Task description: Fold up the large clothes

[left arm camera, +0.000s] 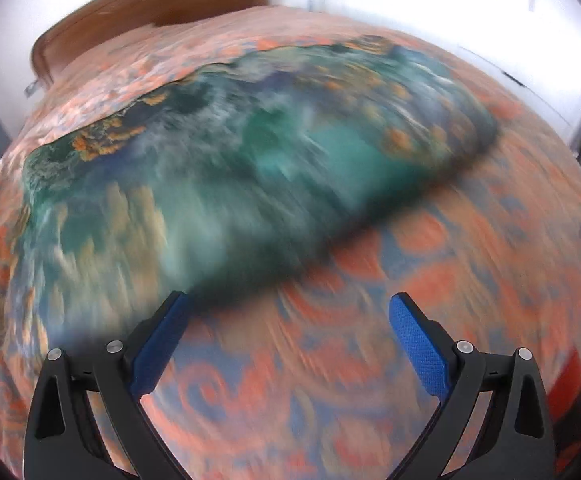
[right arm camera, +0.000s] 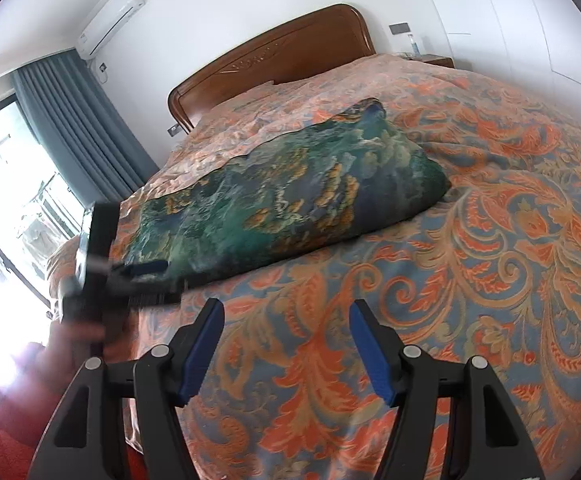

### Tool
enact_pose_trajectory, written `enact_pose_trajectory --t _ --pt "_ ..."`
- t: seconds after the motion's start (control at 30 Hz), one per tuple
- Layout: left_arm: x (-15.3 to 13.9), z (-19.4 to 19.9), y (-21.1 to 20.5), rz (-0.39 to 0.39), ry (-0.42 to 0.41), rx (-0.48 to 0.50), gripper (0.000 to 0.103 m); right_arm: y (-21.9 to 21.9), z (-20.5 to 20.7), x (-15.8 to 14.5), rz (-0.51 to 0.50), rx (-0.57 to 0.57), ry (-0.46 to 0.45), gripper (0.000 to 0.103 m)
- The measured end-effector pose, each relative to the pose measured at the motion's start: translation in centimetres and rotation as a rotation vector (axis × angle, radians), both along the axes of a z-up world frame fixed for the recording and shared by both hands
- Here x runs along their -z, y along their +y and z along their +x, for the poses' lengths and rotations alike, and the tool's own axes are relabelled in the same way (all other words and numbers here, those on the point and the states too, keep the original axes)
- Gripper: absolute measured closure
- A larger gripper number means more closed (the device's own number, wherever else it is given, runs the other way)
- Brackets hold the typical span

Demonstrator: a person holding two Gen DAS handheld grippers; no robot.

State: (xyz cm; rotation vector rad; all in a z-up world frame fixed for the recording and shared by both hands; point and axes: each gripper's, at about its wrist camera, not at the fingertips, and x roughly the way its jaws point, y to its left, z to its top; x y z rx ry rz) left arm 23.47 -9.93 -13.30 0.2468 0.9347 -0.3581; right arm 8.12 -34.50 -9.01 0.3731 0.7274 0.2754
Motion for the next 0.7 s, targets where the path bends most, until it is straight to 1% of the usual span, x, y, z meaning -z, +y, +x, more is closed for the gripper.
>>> enact_pose_trajectory --t 0.07,0.17,0.2,0.33,0.4,0.47,0.53,0.63,0.7 --pt "-0.2 -1.5 0.8 -0.024 0.004 0.006 0.003 0.6 -0.2 0.0 -0.01 -0.008 0.006 0.037" --pt "-1.7 -2.6 3.0 -0.069 -0.022 -0.032 0.003 1.0 -0.2 0.2 -0.004 -0.019 0.019 0.037" --pt "-2.5 -2.7 3.9 -0.098 -0.035 -0.054 0.003 0.9 -0.1 0.3 -0.001 -0.018 0.026 0.037" --pt "-4.9 -1.2 6.5 -0.176 -0.071 -0.134 0.003 -0.2 1.0 0.3 0.012 0.011 0.024 0.037" --pt "-5.6 -0.4 7.0 -0.188 -0.082 -0.164 0.003 -1.3 2.6 0.2 0.002 0.039 0.015 0.036" --pt "-6.3 0.4 6.8 -0.208 -0.095 -0.172 0.003 -2.6 4.7 0.6 0.011 0.06 0.027 0.035" --pt "-6.8 0.9 5.8 -0.222 -0.1 -0.151 0.003 -4.3 7.0 1.3 0.055 0.085 0.053 0.035" --pt "-6.9 1.4 3.7 -0.217 -0.096 -0.1 0.003 -7.1 10.0 3.3 0.146 0.142 0.113 0.035" --pt "-6.3 2.2 1.4 -0.194 -0.073 -0.05 0.003 -9.3 11.6 5.1 0.245 0.209 0.153 0.035"
